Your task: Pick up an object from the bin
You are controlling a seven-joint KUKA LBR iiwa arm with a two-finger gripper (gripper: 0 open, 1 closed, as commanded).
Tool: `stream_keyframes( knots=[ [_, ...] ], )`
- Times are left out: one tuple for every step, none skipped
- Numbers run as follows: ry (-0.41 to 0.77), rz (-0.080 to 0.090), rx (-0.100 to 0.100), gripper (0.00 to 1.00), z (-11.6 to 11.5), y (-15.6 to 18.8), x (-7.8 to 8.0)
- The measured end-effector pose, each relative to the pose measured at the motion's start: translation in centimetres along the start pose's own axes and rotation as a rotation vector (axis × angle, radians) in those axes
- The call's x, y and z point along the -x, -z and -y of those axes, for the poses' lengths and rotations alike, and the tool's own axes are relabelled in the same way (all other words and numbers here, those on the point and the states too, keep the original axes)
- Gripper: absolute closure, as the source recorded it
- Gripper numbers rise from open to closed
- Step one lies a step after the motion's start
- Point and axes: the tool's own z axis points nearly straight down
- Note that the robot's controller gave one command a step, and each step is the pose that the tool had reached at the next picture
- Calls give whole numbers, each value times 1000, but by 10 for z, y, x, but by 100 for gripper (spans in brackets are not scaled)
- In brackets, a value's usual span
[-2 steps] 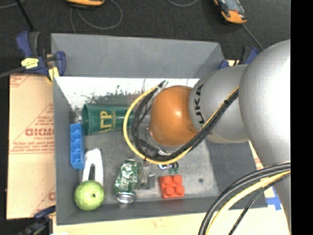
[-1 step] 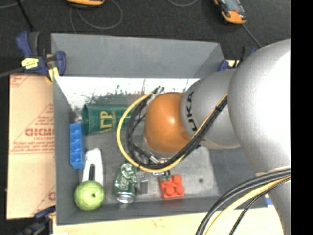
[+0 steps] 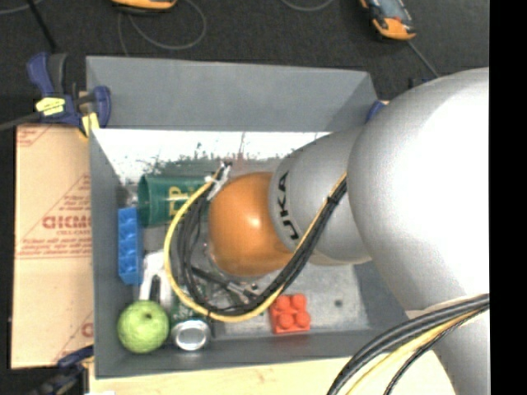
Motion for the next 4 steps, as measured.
stream_keyframes(
  knots=[
    [0,0,0,100,0,0,0],
    [11,-20,2,100,9,41,-6],
    [44,-8,1,100,32,76,-8],
    [49,-10,2,100,12,149,35]
  ],
)
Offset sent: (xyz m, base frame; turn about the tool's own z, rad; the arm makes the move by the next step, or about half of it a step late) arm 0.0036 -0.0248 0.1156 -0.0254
